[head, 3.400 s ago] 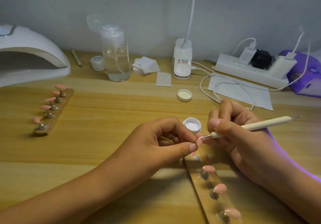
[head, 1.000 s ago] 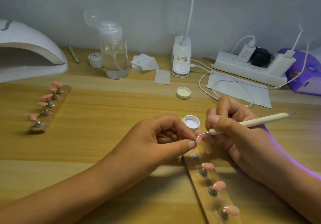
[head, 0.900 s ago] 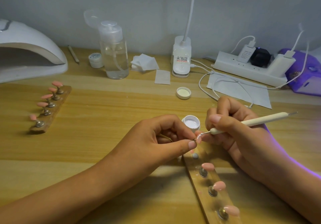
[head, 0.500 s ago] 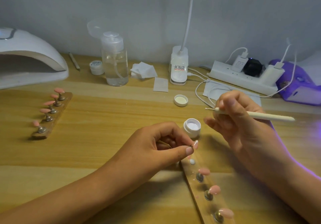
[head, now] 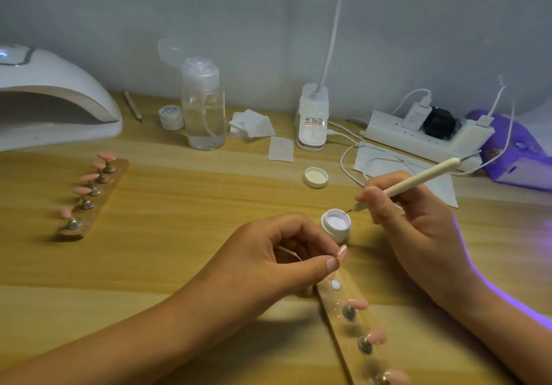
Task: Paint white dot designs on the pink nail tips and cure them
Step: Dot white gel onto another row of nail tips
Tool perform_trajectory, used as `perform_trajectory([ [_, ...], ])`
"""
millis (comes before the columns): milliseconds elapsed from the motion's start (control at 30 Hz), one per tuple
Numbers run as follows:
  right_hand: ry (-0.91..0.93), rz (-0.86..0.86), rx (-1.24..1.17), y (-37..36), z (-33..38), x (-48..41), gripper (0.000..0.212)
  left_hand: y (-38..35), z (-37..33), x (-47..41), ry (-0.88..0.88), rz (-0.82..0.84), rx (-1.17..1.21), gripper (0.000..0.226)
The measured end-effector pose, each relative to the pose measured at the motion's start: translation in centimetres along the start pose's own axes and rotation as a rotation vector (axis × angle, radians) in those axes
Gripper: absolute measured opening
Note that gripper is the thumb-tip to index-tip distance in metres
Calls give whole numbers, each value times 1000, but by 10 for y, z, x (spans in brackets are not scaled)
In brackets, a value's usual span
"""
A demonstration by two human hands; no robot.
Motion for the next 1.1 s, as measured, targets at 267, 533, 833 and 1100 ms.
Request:
perform_trajectory([
  [267, 108, 172, 209, -14, 3, -1, 16, 0, -2, 1, 3, 1, -8, 9],
  [533, 161, 78, 140, -6, 11, 0, 11, -1, -3, 2, -3, -5, -9, 5],
  [833, -330, -111, -543, -3, -33, 8, 19, -1, -1, 1, 3, 7, -21, 5],
  [1100, -343, -77, -556, -6, -29, 11, 26, -4, -1, 0, -7, 12, -48, 5],
])
Point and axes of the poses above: each hand's wrist, its own x-axis away from the middle knuckle, its own y-axis out of the back of the hand, z = x × y, the point moved 8 cm from there along -x, towards the middle knuckle, and after that the axes turned 11 degrees about y, right-handed, at the moved point
